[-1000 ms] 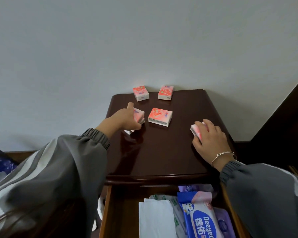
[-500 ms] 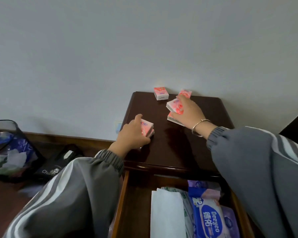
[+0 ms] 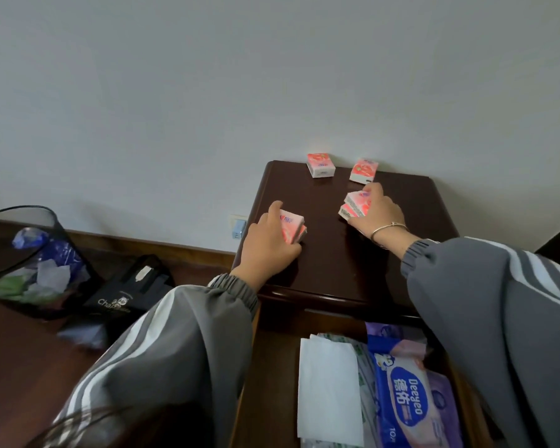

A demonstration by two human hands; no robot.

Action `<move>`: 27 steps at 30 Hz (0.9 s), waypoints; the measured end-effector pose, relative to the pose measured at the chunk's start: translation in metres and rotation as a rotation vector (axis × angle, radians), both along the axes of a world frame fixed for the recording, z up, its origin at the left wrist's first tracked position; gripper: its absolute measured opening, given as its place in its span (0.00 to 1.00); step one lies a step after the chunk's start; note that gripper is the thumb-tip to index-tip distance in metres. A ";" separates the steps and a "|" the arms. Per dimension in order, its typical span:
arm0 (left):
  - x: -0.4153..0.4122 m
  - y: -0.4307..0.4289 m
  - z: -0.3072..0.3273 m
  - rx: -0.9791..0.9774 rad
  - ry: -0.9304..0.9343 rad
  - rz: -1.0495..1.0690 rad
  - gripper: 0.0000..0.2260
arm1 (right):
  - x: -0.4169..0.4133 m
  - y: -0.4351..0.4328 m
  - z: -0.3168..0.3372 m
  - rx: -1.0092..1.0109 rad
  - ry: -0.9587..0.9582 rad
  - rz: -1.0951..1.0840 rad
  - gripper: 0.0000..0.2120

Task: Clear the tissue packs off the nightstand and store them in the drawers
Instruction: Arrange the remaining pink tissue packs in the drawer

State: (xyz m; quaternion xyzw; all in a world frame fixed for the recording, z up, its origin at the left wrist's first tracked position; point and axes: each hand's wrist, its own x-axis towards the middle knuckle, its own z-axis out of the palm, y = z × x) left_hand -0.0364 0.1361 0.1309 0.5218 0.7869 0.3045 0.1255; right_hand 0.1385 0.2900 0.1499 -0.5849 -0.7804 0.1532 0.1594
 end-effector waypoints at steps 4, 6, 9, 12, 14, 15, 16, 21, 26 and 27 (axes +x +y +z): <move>0.008 -0.032 0.005 0.121 -0.100 0.030 0.39 | 0.030 -0.056 0.019 -0.061 0.540 -0.084 0.30; 0.019 -0.063 0.005 0.143 -0.191 0.009 0.40 | 0.056 -0.097 0.028 -0.135 0.729 -0.034 0.29; 0.044 -0.123 0.002 0.079 -0.201 -0.046 0.40 | 0.105 -0.162 0.031 -0.283 0.849 0.029 0.26; 0.066 -0.178 -0.009 -0.166 -0.068 -0.069 0.40 | 0.145 -0.217 0.022 -0.474 0.877 0.037 0.26; 0.084 -0.199 -0.017 -0.342 0.059 -0.069 0.39 | 0.160 -0.243 0.012 -0.519 0.845 0.020 0.26; 0.094 -0.205 -0.020 -0.406 0.113 -0.070 0.38 | 0.164 -0.253 0.008 -0.531 0.850 0.012 0.25; 0.103 -0.207 -0.023 -0.457 0.157 -0.066 0.36 | 0.167 -0.261 0.005 -0.544 0.864 0.007 0.24; 0.119 -0.194 -0.033 -0.673 0.190 0.032 0.27 | 0.178 -0.284 0.006 -0.528 0.929 0.009 0.23; 0.119 -0.188 -0.047 -0.706 0.117 0.079 0.31 | 0.190 -0.289 0.013 -0.457 0.957 0.024 0.24; 0.120 -0.188 -0.052 -0.730 0.125 0.079 0.34 | 0.192 -0.290 0.014 -0.452 0.963 0.021 0.24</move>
